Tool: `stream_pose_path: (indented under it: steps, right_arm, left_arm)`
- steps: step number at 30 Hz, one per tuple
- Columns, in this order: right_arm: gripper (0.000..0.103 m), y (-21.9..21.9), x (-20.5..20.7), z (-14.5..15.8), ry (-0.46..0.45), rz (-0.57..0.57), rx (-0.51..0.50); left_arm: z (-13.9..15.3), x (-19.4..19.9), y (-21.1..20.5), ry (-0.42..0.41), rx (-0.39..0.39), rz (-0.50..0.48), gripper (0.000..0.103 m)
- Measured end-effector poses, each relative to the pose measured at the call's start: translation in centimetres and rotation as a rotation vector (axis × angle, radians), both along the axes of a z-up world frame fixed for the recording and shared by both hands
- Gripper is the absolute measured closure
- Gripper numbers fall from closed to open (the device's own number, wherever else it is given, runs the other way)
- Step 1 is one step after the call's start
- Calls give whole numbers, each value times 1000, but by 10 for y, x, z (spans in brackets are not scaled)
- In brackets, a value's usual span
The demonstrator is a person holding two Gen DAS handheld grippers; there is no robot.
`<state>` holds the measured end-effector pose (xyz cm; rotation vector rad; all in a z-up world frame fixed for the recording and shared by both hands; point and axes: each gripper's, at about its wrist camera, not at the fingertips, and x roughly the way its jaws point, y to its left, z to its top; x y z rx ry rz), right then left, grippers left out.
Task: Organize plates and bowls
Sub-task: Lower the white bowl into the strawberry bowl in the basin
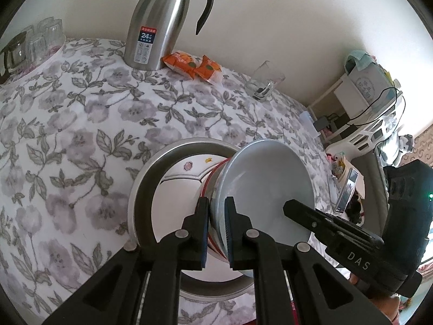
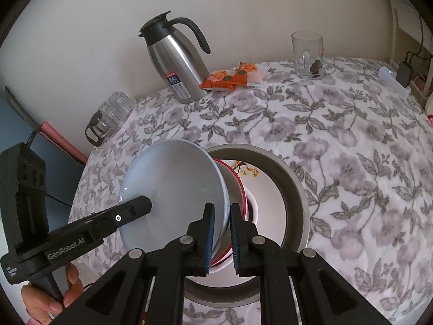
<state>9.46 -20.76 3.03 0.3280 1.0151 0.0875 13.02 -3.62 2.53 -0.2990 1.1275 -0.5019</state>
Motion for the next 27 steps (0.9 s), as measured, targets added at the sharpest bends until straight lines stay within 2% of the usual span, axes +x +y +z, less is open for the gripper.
stream_pose_path:
  steps: [12, 15, 20, 27]
  right_arm:
    - [89, 2, 2, -3, 8, 5, 6]
    - [87, 2, 2, -2, 4, -1, 0]
    - [87, 1, 1, -1, -2, -4, -13]
    - [87, -2, 1, 1, -8, -12, -14]
  left_arm:
    - [-1, 3, 0, 9, 9, 7, 93]
    - [-1, 3, 1, 11, 8, 9, 89]
    - [2, 1, -3, -10, 40, -3, 89]
    - [8, 0, 5, -32, 31, 28, 89]
